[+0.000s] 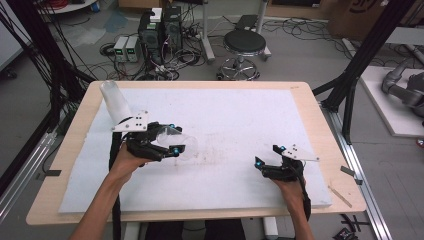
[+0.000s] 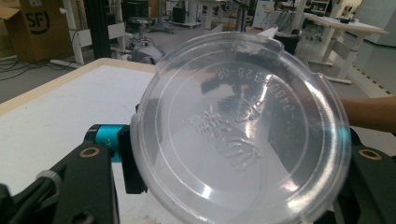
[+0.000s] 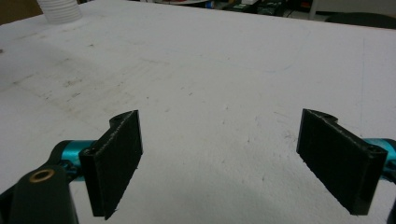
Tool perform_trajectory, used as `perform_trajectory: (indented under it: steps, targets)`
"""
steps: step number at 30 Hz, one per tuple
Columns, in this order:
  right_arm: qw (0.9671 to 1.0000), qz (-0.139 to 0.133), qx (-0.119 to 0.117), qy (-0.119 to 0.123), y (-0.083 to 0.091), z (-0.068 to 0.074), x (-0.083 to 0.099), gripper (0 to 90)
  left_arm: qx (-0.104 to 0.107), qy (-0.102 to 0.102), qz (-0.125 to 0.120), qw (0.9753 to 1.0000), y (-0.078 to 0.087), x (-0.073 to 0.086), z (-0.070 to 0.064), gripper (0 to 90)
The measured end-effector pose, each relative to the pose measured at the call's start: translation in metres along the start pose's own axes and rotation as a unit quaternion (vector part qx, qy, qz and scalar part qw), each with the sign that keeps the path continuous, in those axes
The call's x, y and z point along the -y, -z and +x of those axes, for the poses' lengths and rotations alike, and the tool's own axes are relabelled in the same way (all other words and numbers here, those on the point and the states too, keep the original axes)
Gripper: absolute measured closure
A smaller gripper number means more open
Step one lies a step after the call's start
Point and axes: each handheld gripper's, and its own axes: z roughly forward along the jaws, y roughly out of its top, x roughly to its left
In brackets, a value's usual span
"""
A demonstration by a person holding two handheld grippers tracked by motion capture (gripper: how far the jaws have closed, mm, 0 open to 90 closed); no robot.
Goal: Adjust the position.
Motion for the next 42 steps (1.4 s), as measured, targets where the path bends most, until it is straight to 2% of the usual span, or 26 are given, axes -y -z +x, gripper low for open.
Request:
perform_trajectory:
  steps: [6,10,14,15,16,17,22,28,29,30,38,41,42]
  targets:
    - [0.9997,-0.013,-0.019,0.007,0.004,0.0,-0.009,14.1,0.011,0.001,0.0,0.9999,-0.001,0.0,0.0,35.5]
    - [0.998,-0.028,-0.051,0.024,0.011,0.004,-0.024,14.1,0.022,-0.002,-0.001,0.9997,-0.001,-0.001,-0.003,35.5]
    - [0.9949,-0.041,-0.085,0.035,0.019,0.009,-0.041,14.0,0.034,-0.004,-0.006,0.9994,-0.001,-0.002,-0.005,35.6]
    - [0.9949,-0.041,-0.085,0.035,0.019,0.009,-0.041,14.0,0.034,-0.004,-0.006,0.9994,-0.001,-0.002,-0.005,35.7]
    - [0.9921,-0.049,-0.107,0.044,0.022,0.012,-0.049,14.0,0.037,-0.003,-0.007,0.9993,-0.001,-0.002,-0.006,35.7]
    - [0.9906,-0.052,-0.118,0.047,0.024,0.014,-0.053,14.0,0.04,-0.003,-0.008,0.9992,-0.001,-0.002,-0.006,35.7]
    - [0.9826,-0.055,-0.163,0.07,0.027,0.023,-0.072,14.0,0.057,-0.01,-0.001,0.9983,-0.003,-0.003,-0.011,35.8]
    - [0.9761,-0.044,-0.196,0.083,0.024,0.03,-0.087,14.0,0.059,-0.016,0.02,0.9979,-0.005,-0.004,-0.013,36.0]
    - [0.9761,-0.044,-0.196,0.083,0.024,0.03,-0.087,14.0,0.059,-0.016,0.02,0.9979,-0.005,-0.004,-0.013,36.0]
    - [0.9734,-0.039,-0.207,0.091,0.023,0.033,-0.091,14.0,0.061,-0.02,0.029,0.9976,-0.007,-0.005,-0.014,36.0]
    - [0.9643,-0.026,-0.24,0.11,0.016,0.044,-0.104,14.0,0.069,-0.02,0.016,0.9973,-0.011,-0.011,-0.016,36.0]
    - [0.961,-0.025,-0.25,0.117,0.012,0.048,-0.11,14.0,0.072,-0.021,0.019,0.997,-0.013,-0.01,-0.017,36.0]
    - [0.959,-0.025,-0.255,0.12,0.011,0.05,-0.112,14.0,0.073,-0.021,0.017,0.9969,-0.014,-0.01,-0.017,36.0]
